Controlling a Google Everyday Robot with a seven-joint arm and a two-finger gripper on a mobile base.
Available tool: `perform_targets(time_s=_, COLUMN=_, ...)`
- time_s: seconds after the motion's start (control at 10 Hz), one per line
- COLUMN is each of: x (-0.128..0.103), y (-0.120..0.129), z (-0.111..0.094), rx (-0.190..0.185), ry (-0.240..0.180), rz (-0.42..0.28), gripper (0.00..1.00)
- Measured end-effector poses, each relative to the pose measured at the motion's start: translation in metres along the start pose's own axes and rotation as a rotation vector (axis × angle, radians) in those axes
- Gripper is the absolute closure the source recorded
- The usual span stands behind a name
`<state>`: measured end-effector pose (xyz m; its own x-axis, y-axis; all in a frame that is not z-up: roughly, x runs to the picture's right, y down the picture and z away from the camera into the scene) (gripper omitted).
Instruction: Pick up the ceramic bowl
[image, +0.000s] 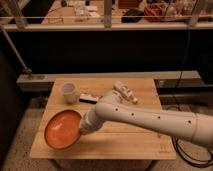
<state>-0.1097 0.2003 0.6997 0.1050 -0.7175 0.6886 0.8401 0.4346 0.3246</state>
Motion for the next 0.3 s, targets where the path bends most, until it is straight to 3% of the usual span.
perform_targets(time_s=0.3, x=-0.0008, y=-0.0037, z=-0.0039, rx=0.001, ry=0.0, rz=-0.004, gripper=0.99)
